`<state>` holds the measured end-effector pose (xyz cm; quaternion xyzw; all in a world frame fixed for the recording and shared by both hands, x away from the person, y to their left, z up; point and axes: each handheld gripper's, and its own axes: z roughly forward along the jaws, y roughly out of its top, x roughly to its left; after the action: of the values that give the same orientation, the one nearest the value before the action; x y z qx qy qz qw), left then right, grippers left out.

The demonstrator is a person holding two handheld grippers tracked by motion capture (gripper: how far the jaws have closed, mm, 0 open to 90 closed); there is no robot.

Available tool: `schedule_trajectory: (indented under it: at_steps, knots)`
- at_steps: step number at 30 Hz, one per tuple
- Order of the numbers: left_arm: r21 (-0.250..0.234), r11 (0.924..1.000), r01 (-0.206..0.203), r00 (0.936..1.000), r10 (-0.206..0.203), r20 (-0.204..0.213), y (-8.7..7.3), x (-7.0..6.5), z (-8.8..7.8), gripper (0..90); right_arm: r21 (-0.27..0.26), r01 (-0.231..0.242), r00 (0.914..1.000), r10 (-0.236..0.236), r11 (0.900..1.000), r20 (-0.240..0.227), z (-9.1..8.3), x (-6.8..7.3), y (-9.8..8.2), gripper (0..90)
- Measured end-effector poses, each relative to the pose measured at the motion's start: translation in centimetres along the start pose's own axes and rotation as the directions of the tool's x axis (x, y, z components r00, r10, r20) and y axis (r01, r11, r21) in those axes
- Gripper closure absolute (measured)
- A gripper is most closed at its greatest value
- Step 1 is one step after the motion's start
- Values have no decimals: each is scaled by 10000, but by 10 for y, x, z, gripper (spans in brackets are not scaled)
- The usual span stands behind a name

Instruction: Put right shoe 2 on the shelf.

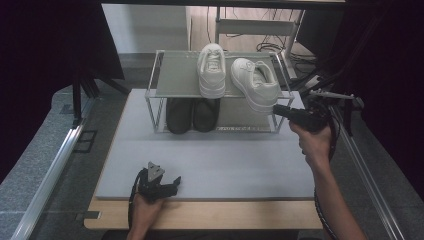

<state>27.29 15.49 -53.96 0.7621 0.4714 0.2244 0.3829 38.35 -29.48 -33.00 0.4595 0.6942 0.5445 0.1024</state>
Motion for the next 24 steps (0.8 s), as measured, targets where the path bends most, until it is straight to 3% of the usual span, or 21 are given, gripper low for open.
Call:
schedule_trajectory:
  at_steps: [4, 8, 24]
  knots:
    - [2, 10000, -7, 10000, 7, -3, 0, 0, 0, 121, -3, 36, 10000, -35, 10000, 54, 5, 1, 1, 809]
    - [2, 10000, -1, 10000, 1, -2, 0, 0, 0, 120, -207, -53, 9999, 51, 9998, -100, 15, 1, 3, 896]
    - [23, 10000, 12, 10000, -12, 7, 0, 0, 0, 121, -266, -69, 9998, 64, 9996, -171, 55, 3, 13, 898]
